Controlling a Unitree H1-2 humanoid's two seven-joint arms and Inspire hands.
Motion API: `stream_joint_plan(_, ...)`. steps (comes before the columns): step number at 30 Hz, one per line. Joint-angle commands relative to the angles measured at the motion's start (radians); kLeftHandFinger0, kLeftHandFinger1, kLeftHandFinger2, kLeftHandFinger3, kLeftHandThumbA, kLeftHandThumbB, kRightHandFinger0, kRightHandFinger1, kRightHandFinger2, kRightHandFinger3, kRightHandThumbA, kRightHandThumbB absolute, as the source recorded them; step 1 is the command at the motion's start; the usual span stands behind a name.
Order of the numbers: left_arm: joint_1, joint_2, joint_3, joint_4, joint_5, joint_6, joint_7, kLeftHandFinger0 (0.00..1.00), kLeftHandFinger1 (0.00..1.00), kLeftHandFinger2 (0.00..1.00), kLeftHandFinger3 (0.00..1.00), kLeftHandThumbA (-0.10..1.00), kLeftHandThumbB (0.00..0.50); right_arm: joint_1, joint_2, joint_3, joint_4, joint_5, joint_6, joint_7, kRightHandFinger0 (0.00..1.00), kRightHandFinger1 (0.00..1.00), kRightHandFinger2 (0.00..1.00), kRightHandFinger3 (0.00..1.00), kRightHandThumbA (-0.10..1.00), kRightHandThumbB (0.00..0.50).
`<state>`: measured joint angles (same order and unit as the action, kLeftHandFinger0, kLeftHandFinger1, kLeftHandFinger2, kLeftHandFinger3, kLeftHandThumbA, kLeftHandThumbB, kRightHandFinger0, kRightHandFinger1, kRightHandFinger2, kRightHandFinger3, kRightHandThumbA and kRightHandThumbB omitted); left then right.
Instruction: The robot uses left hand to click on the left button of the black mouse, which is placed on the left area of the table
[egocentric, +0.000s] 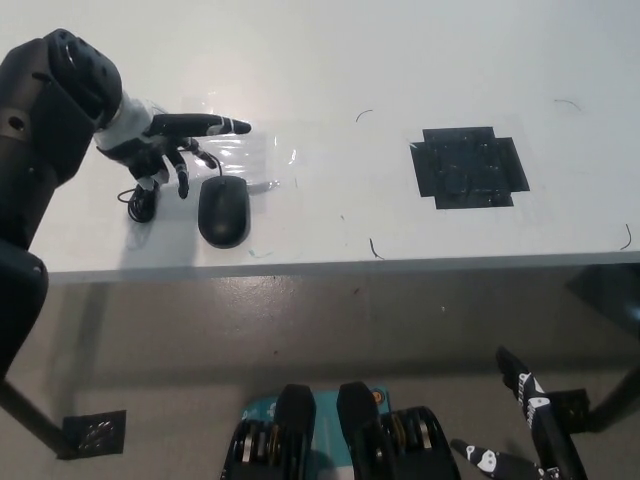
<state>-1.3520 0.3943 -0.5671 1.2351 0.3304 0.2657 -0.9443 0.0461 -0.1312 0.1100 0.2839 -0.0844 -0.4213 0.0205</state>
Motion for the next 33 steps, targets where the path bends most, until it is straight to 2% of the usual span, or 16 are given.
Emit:
stream_joint_plan(1, -0.089, 0.029, 0.029, -0.005, 0.003, -0.009, -0.020, 0.00, 0.00, 0.21, 1.00, 1.00, 0.290, -0.008, -0.006, -0.007, -0.016, 0.019, -0.049, 0.015, 1.00, 1.00, 1.00, 1.00, 1.00, 0.156)
stream_joint_plan(6, -0.095, 0.086, 0.099, -0.150, -0.044, 0.061, -0.071, 0.00, 0.00, 0.30, 1.00, 1.00, 0.324, 0.003, -0.009, -0.007, -0.014, 0.018, -0.049, 0.020, 1.00, 1.00, 1.00, 1.00, 1.00, 0.165)
stream_joint_plan(9, -0.110, 0.145, 0.192, -0.327, -0.109, 0.190, -0.118, 0.00, 0.00, 0.21, 1.00, 1.00, 0.309, 0.012, -0.012, -0.010, -0.020, 0.019, -0.049, 0.021, 1.00, 1.00, 1.00, 1.00, 1.00, 0.165)
stream_joint_plan(10, -0.127, 0.157, 0.230, -0.339, -0.138, 0.202, -0.153, 0.00, 0.00, 0.05, 1.00, 1.00, 0.312, 0.014, -0.014, -0.011, -0.025, 0.015, -0.046, 0.020, 1.00, 1.00, 1.00, 1.00, 1.00, 0.160)
stream_joint_plan(12, -0.134, 0.187, 0.302, -0.411, -0.168, 0.204, -0.201, 0.00, 0.00, 0.00, 1.00, 1.00, 0.285, 0.016, -0.016, -0.011, -0.030, 0.017, -0.043, 0.022, 1.00, 1.00, 1.00, 1.00, 1.00, 0.162)
stream_joint_plan(15, -0.072, 0.235, 0.435, -0.662, -0.182, 0.204, -0.224, 0.00, 0.00, 0.00, 1.00, 1.00, 0.287, 0.016, -0.018, -0.010, -0.025, 0.021, -0.044, 0.027, 1.00, 1.00, 1.00, 1.00, 1.00, 0.150)
stream_joint_plan(18, 0.029, 0.306, 0.500, -0.944, -0.314, 0.204, -0.186, 0.00, 0.00, 0.20, 1.00, 1.00, 0.280, 0.020, -0.019, -0.011, -0.020, 0.030, -0.044, 0.031, 1.00, 1.00, 1.00, 1.00, 1.00, 0.149)
stream_joint_plan(21, 0.147, 0.504, 0.408, -1.211, -0.774, 0.204, 0.082, 0.00, 0.00, 0.21, 1.00, 1.00, 0.305, 0.024, -0.020, -0.007, -0.012, 0.028, -0.049, 0.032, 1.00, 1.00, 1.00, 1.00, 1.00, 0.155)
stream_joint_plan(23, 0.310, 0.617, 0.432, -1.470, -1.083, 0.204, 0.363, 0.00, 0.00, 0.00, 1.00, 1.00, 0.366, 0.028, -0.017, -0.005, -0.013, 0.027, -0.049, 0.032, 1.00, 1.00, 1.00, 1.00, 1.00, 0.142)
stream_joint_plan(24, 0.353, 0.617, 0.466, -1.521, -1.101, 0.204, 0.408, 0.00, 0.00, 0.00, 1.00, 1.00, 0.361, 0.029, -0.016, -0.003, -0.011, 0.027, -0.049, 0.032, 1.00, 1.00, 1.00, 1.00, 1.00, 0.141)
stream_joint_plan(25, 0.408, 0.579, 0.543, -1.577, -1.061, 0.204, 0.398, 0.00, 0.00, 0.00, 1.00, 1.00, 0.277, 0.030, -0.015, -0.001, -0.010, 0.026, -0.049, 0.032, 1.00, 1.00, 1.00, 1.00, 1.00, 0.134)
stream_joint_plan(28, 0.722, 0.416, 0.825, -1.927, -0.908, 0.204, 0.446, 0.00, 0.00, 0.00, 1.00, 1.00, 0.314, 0.039, -0.011, 0.008, -0.011, 0.014, -0.049, 0.022, 1.00, 1.00, 1.00, 1.00, 1.00, 0.149)
stream_joint_plan(30, 0.864, 0.314, 0.903, -2.054, -0.939, 0.204, 0.459, 0.20, 0.14, 0.18, 1.00, 1.00, 0.241, 0.043, -0.009, 0.012, -0.011, 0.004, -0.049, 0.017, 1.00, 1.00, 1.00, 1.00, 1.00, 0.155)
stream_joint_plan(31, 0.960, 0.219, 0.957, -2.123, -0.943, 0.204, 0.437, 0.43, 0.26, 0.29, 1.00, 1.00, 0.328, 0.048, -0.006, 0.012, -0.011, 0.006, -0.049, 0.018, 1.00, 1.00, 1.00, 1.00, 1.00, 0.160)
stream_joint_plan(32, 1.073, 0.162, 0.971, -2.167, -0.943, 0.165, 0.433, 0.86, 0.50, 0.51, 1.00, 1.00, 0.347, 0.050, -0.003, 0.012, -0.009, 0.014, -0.049, 0.023, 1.00, 1.00, 1.00, 1.00, 1.00, 0.155)
stream_joint_plan(33, 1.188, 0.137, 0.944, -2.183, -0.972, 0.079, 0.436, 1.00, 0.74, 0.77, 1.00, 1.00, 0.419, 0.053, -0.001, 0.014, -0.008, 0.019, -0.049, 0.027, 1.00, 1.00, 1.00, 1.00, 1.00, 0.154)
